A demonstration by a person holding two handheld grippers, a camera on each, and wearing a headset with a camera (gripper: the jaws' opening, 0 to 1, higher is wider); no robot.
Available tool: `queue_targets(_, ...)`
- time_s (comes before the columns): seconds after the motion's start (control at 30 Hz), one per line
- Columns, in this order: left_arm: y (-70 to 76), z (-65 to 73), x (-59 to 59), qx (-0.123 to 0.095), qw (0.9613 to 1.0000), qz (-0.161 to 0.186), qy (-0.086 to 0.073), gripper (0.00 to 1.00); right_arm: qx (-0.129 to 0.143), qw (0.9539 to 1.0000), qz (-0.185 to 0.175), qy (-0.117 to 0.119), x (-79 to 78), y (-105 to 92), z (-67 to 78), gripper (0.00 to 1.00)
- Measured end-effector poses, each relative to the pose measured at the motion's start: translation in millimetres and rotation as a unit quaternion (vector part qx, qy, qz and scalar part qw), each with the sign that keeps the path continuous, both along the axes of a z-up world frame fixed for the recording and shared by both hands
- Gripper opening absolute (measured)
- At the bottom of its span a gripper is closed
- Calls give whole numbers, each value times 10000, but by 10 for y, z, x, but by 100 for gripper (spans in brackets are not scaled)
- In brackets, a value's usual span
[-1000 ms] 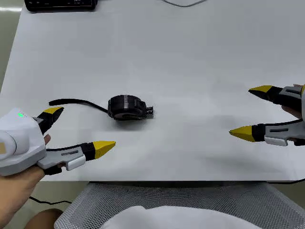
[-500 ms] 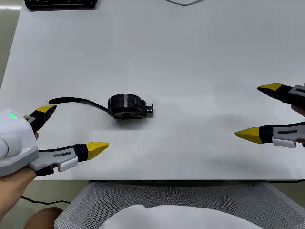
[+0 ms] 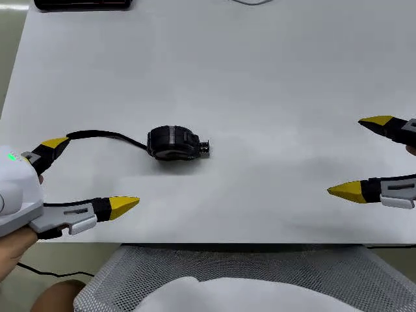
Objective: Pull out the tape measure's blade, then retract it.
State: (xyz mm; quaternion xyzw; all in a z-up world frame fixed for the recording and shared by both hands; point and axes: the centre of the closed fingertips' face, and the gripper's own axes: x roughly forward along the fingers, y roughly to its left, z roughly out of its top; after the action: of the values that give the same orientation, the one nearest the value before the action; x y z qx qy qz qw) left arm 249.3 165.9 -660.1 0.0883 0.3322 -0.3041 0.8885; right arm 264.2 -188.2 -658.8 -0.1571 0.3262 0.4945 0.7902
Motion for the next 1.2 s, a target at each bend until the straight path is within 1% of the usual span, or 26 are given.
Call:
queue_targets(0.07,-1,1,-5,15,10000,-54,1,99,-13,10000,16,-13,-7,-7,4,81)
queue_targets(0.13,-1,-3,-9,66,9999,-130,-10,99,-132,9999,71,-42,-15,-42,-17,81)
queue_targets(0.23,-9,-17,-22,65,9998,-201,46,99,-155,9998,72,-36,-22,-75,-23,82)
queue_targets(0.3,-18,-19,-31,120,9995,-302,40,99,-188,9998,91,-38,-35,-100,-28,82)
queue_targets(0.43,-63,-11,-60,179,9986,-506,24,99,-329,9992,232,-60,-99,-135,-60,83)
queue_targets(0.57,-109,-15,-82,176,9978,-633,23,99,-409,9985,357,-86,-144,-127,-86,84)
queue_targets(0.63,-134,-30,-101,152,9974,-695,62,99,-400,9984,403,-80,-156,-119,-91,85)
queue_targets(0.67,-144,-28,-104,145,9973,-717,56,99,-412,9982,426,-70,-164,-120,-98,85)
queue_targets(1.03,-148,-30,-89,122,9970,-761,74,99,-227,9991,348,-6,-156,-74,-74,84)
queue_targets(1.2,-179,-29,-92,95,9966,-814,81,99,-146,9994,310,19,-150,-45,-74,84)
